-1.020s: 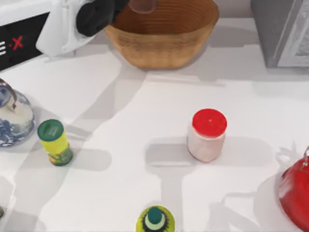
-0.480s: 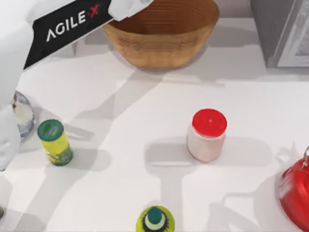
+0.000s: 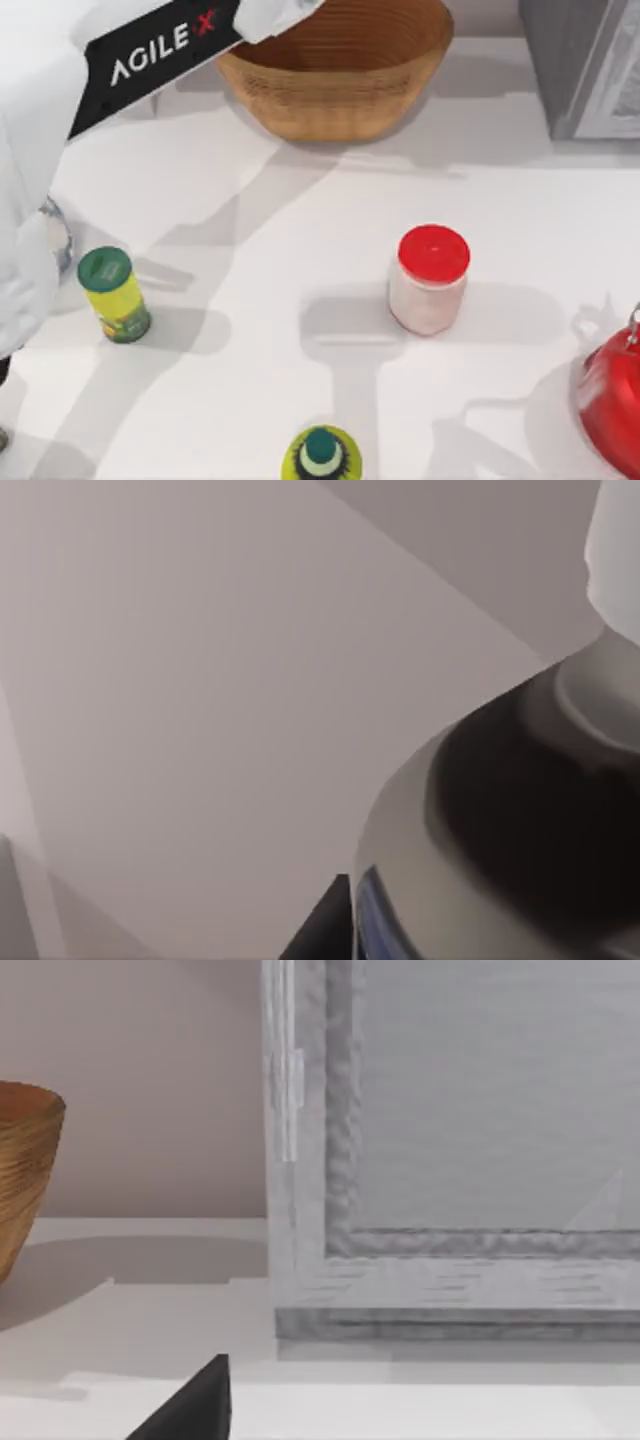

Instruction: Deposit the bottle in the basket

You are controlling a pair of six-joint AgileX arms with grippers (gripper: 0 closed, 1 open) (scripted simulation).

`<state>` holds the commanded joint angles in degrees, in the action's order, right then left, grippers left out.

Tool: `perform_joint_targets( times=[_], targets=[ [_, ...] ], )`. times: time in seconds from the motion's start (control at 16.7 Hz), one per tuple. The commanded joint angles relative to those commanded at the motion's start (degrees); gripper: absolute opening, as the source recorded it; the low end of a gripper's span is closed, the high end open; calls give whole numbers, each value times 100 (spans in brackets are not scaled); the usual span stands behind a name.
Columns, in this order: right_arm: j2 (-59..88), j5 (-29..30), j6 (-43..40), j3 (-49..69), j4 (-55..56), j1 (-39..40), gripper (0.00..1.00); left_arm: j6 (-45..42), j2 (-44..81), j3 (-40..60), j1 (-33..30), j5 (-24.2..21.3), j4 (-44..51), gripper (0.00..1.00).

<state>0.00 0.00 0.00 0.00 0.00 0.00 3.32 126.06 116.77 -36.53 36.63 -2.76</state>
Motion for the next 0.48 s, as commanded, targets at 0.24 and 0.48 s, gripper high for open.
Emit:
perform_joint_targets(
  times=[0.24, 0.48],
  targets=[
    [0, 0, 0, 0, 0, 0, 100, -6, 343, 211, 102, -93, -120, 0],
    [0, 0, 0, 0, 0, 0, 100, -12, 694, 424, 186, -202, -239, 0]
  ],
)
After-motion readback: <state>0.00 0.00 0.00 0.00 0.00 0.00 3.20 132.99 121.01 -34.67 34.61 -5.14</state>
